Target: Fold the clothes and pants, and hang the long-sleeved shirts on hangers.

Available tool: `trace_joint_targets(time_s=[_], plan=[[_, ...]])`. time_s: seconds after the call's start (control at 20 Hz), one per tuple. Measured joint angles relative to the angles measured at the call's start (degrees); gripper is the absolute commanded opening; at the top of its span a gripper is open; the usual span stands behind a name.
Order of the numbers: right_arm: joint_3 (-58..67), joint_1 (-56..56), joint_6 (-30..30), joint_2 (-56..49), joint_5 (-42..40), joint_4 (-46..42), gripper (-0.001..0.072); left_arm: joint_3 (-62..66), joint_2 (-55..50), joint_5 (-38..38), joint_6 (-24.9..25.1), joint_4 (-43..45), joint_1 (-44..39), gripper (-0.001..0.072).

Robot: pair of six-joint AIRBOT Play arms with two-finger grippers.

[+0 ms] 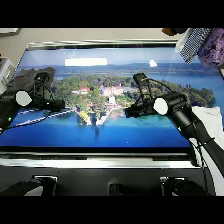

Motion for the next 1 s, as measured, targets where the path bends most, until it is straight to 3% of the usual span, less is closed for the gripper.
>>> trace_joint_targets(time_s=[0.2, 0.25, 0.3, 0.4, 0.45, 0.5, 1.0], plan=[[0.0, 0.0, 0.02, 0.0, 0.0, 0.02, 0.0033, 0.0, 0.0, 0.0, 0.0, 0.0, 0.0, 0.003], [0.0, 0.0, 0.02, 0.0, 0.0, 0.02, 0.0033, 0.02, -0.07, 0.0, 0.0, 0.0, 0.0, 0.0182], [0.0, 0.0, 0.0, 0.0, 0.0, 0.0, 0.0033, 0.0, -0.26, 0.09, 0.0, 0.04, 0.04, 0.028], [0.0, 0.0, 0.0, 0.0, 0.0, 0.02, 0.0033, 0.0, -1.05, 0.55, -1.01, 1.36, 0.7, 0.0283], [0.0, 0.0, 0.02, 0.0, 0.02, 0.0, 0.0033, 0.02, -1.68, 1.03, -2.27, 3.1, 1.55, 0.0341], [0.0, 0.0, 0.0, 0.0, 0.02, 0.0, 0.0033, 0.26, -2.64, 1.77, -3.93, 5.2, 3.15, 0.072], [0.0, 0.0, 0.0, 0.0, 0.02, 0.0, 0.0033, 18.32, -24.59, 19.96, -13.6, 7.02, 27.47, 0.072]])
